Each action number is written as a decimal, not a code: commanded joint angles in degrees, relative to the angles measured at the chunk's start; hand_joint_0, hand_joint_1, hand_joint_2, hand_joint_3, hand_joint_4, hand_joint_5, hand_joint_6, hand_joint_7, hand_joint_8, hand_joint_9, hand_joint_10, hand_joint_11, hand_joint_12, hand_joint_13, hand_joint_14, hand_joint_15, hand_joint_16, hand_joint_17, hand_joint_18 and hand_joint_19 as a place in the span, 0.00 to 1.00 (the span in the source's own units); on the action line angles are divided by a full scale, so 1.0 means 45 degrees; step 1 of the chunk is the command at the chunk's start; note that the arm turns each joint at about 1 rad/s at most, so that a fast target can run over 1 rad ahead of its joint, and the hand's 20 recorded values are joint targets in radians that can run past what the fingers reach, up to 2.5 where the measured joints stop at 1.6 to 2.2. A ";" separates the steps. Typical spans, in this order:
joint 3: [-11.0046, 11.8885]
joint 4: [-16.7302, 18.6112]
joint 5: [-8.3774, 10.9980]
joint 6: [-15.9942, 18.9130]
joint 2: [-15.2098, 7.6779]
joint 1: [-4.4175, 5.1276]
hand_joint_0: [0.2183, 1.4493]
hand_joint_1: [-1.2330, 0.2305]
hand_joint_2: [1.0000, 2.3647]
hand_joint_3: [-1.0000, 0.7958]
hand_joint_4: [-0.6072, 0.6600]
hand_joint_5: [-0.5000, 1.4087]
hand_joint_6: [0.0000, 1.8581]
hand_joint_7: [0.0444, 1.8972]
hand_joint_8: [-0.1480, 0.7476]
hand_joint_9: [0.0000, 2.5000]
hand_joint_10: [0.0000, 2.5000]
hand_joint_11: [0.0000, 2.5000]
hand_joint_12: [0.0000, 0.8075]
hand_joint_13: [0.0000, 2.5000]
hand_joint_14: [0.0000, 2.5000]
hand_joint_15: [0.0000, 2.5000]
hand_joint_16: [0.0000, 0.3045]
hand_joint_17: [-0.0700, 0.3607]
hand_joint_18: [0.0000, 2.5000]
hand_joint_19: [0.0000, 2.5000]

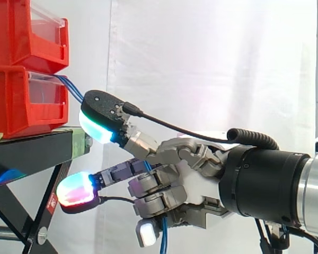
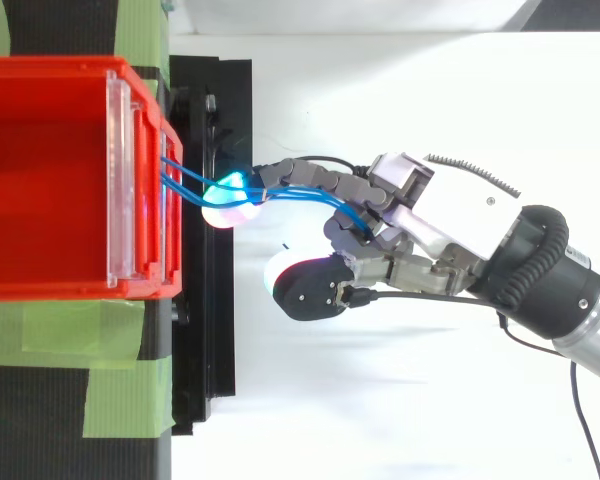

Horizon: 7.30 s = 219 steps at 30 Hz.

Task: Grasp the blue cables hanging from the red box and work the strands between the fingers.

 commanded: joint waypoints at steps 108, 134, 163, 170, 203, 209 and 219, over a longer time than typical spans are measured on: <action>0.0119 -0.0020 0.0059 0.0078 0.0000 -0.0021 0.42 0.49 0.00 0.00 0.75 0.35 0.01 0.52 0.73 0.66 1.00 1.00 0.90 0.79 1.00 0.71 0.85 0.61 1.00 0.24; 0.0119 -0.1426 0.0820 0.1641 0.0781 -0.0001 0.43 0.48 0.00 0.00 0.74 0.37 0.01 0.56 0.73 0.66 1.00 1.00 0.90 0.79 1.00 0.71 0.85 0.61 1.00 0.24; 0.0139 -0.1680 0.2012 0.2109 0.1601 -0.0138 0.46 0.45 0.00 0.02 0.68 0.41 0.00 0.66 0.73 0.66 1.00 1.00 0.90 0.79 1.00 0.71 0.85 0.61 1.00 0.24; 0.0373 -0.1680 0.2285 0.2148 0.1601 -0.0216 0.47 0.44 0.00 0.05 0.66 0.41 0.01 0.70 0.73 0.66 1.00 1.00 0.90 0.79 1.00 0.71 0.85 0.61 1.00 0.24; 0.0354 -0.1680 0.2207 0.1543 0.1914 -0.0138 0.51 0.35 0.01 0.15 0.66 0.31 0.30 0.60 0.73 0.66 1.00 1.00 0.90 0.79 1.00 0.71 0.85 0.61 1.00 0.24; 0.0354 -0.1699 0.2207 0.1523 0.1914 -0.0119 0.50 0.35 0.01 0.12 0.67 0.30 0.31 0.59 0.73 0.66 1.00 1.00 0.90 0.79 1.00 0.71 0.85 0.61 1.00 0.24; 0.0354 -0.1680 0.2148 0.0781 0.1914 -0.0119 0.50 0.35 0.01 0.11 0.67 0.30 0.33 0.59 0.73 0.66 1.00 1.00 0.90 0.79 1.00 0.71 0.85 0.61 1.00 0.24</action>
